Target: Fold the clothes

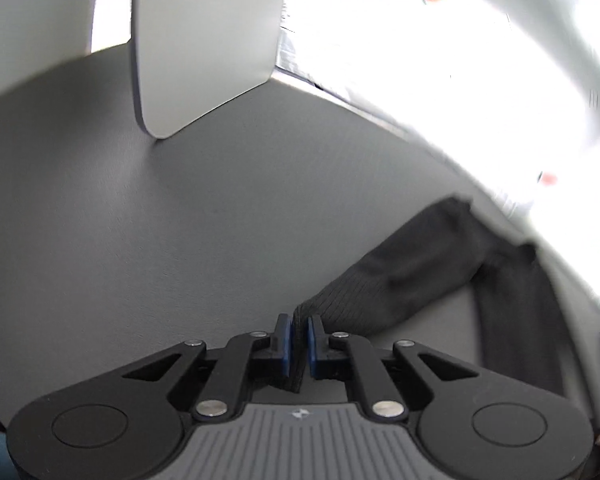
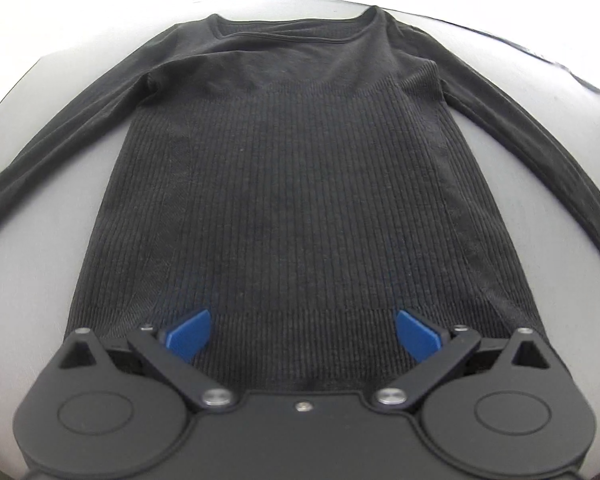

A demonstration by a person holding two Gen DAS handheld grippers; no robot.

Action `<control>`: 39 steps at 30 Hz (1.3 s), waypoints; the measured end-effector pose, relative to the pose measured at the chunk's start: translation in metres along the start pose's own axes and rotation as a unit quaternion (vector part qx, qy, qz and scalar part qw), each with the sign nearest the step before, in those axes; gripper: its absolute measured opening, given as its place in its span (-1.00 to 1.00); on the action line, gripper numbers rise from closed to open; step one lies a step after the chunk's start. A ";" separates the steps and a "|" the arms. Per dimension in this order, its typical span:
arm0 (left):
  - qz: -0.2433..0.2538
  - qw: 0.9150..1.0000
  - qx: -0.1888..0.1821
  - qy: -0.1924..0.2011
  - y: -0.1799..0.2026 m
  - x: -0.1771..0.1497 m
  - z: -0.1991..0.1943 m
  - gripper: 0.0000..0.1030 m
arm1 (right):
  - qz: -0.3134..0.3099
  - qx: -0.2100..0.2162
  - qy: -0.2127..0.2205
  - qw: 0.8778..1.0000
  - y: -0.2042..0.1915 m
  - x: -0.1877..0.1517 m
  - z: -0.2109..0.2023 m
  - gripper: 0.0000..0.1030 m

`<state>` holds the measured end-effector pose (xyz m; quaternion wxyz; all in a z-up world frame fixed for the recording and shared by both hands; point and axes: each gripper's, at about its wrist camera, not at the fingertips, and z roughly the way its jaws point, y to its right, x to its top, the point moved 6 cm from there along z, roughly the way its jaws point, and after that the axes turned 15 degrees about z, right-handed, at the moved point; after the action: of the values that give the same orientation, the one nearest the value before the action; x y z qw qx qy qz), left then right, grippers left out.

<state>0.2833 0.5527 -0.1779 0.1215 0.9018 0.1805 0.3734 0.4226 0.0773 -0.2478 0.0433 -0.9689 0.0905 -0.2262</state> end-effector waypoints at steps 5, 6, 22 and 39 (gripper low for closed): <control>-0.151 0.987 0.059 0.000 -0.061 0.006 -0.004 -0.77 | 0.037 0.000 -0.015 0.999 0.007 -0.005 0.003 0.96; -0.136 0.985 0.105 -0.023 -0.068 0.003 0.002 -0.74 | 0.040 -0.004 -0.015 0.999 0.007 -0.006 0.003 0.96; 0.059 0.985 0.119 -0.109 0.003 -0.064 0.047 -0.59 | 0.034 -0.013 -0.012 0.999 -0.007 -0.030 -0.001 0.97; -0.034 0.986 0.152 -0.059 -0.029 -0.046 0.030 -0.80 | -0.116 0.082 0.053 0.988 -0.062 -0.060 -0.053 0.14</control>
<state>0.2679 0.5571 -0.2383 0.0061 0.9237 0.2580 0.2833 0.3554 0.1473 -0.2191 0.0909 -0.9527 -0.0395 -0.2873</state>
